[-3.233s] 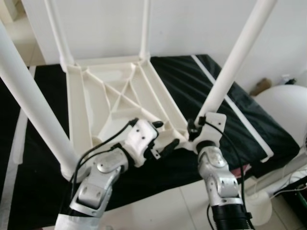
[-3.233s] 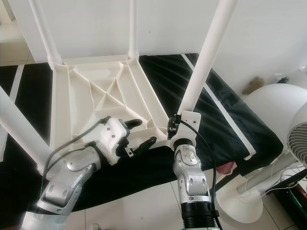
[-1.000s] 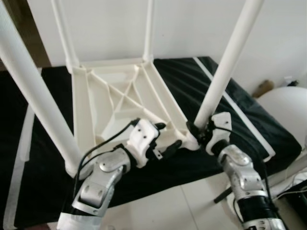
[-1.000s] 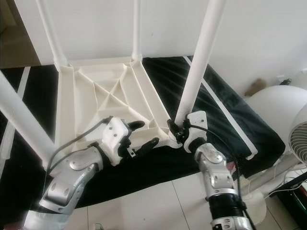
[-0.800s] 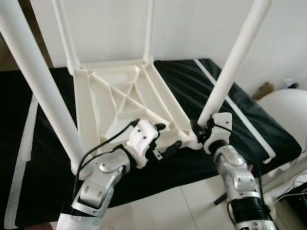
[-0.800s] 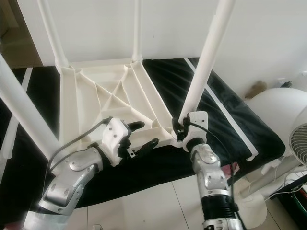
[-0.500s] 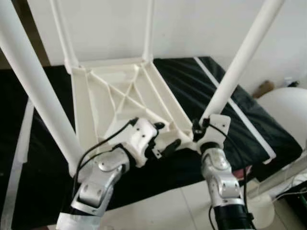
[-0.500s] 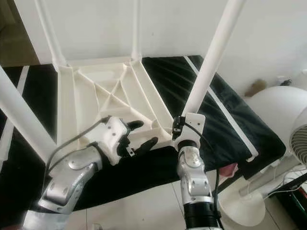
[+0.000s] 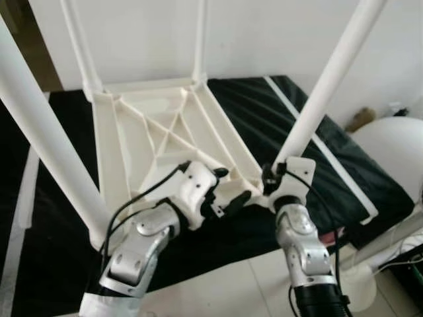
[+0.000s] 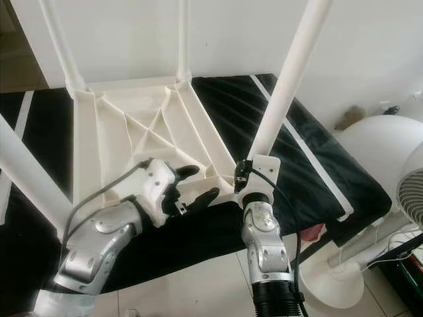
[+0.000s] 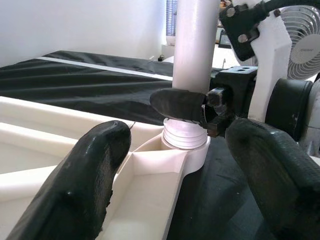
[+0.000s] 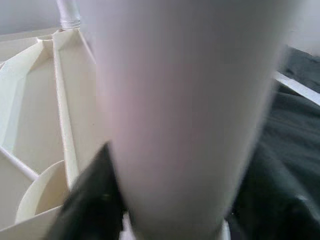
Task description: Building children table
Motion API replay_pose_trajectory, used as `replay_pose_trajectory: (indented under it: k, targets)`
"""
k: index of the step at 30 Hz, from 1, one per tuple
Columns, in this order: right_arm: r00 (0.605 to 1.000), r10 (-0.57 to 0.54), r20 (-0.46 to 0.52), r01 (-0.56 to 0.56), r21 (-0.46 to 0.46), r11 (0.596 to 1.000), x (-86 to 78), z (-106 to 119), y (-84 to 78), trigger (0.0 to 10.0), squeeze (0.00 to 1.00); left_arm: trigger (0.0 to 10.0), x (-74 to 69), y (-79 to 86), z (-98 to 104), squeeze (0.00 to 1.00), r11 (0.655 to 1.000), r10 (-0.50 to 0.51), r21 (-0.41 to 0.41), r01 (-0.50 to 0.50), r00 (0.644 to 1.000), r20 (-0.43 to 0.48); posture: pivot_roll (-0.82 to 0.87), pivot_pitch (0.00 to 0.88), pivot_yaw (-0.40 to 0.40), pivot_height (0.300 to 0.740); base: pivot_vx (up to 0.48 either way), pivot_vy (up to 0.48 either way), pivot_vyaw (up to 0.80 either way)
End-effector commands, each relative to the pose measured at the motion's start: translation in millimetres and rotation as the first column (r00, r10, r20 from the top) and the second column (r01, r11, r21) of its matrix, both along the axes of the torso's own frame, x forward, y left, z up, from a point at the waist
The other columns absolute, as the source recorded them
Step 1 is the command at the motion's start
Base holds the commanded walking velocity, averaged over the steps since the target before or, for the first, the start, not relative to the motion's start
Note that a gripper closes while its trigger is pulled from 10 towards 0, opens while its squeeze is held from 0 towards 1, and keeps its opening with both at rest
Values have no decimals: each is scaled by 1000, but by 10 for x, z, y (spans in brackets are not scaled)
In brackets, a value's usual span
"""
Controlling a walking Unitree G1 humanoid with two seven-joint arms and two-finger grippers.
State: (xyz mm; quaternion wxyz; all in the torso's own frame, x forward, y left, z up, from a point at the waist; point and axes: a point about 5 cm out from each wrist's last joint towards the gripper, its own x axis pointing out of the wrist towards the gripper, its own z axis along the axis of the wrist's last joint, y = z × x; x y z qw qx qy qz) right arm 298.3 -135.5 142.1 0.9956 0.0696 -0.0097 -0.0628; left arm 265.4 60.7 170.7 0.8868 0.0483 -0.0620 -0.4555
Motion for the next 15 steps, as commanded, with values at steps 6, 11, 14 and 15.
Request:
replay_pose_trajectory:
  k: [6, 11, 14, 15]
  targets:
    - [999, 45, -5, -45, 24, 999, -62, -25, -42, 10000, 1000, 10000, 4, -5, 14, 0, 1000, 26, -10, -27, 1000, -6, -24, 67, -68, 740, 0, 0, 0]
    - [996, 88, -14, -88, -1, 996, -67, -34, -106, 10000, 0, 10000, 4, -5, -1, 0, 1000, 27, -5, -27, 1000, -7, -30, 70, -68, 740, 0, 0, 0]
    - [994, 110, -18, -110, -9, 994, -71, -36, -138, 10000, 0, 10000, 4, -16, 6, 0, 1000, 24, -6, -24, 1000, -6, -33, 70, -69, 740, 0, 0, 0]
    - [994, 112, -17, -112, -14, 994, -71, -35, -143, 10000, 0, 10000, 5, -19, 9, 0, 1000, 24, -7, -24, 1000, -7, -33, 70, -69, 740, 0, 0, 0]
